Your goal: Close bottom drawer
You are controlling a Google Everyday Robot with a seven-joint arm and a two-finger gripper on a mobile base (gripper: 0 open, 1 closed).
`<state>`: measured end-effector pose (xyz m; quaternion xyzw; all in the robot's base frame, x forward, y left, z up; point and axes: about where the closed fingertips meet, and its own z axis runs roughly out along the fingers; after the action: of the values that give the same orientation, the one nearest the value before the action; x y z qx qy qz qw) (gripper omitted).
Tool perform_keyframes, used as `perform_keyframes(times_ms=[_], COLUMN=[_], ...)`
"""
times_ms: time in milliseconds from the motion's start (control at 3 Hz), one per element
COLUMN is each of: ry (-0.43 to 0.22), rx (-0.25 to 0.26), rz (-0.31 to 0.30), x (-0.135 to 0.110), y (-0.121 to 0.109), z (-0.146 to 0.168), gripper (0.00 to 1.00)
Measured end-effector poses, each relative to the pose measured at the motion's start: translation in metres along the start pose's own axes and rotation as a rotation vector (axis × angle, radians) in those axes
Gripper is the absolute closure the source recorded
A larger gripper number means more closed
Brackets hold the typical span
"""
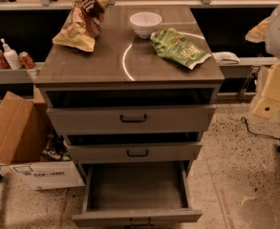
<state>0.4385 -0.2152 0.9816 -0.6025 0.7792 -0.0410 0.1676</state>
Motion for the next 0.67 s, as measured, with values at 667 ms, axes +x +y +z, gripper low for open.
perform_keyframes(times_ms=[667], ry=[-0.054], rx=[-0.028], rz=[0.028], x=[0.007], y=[0.007], z=[0.034], gripper=[0.0])
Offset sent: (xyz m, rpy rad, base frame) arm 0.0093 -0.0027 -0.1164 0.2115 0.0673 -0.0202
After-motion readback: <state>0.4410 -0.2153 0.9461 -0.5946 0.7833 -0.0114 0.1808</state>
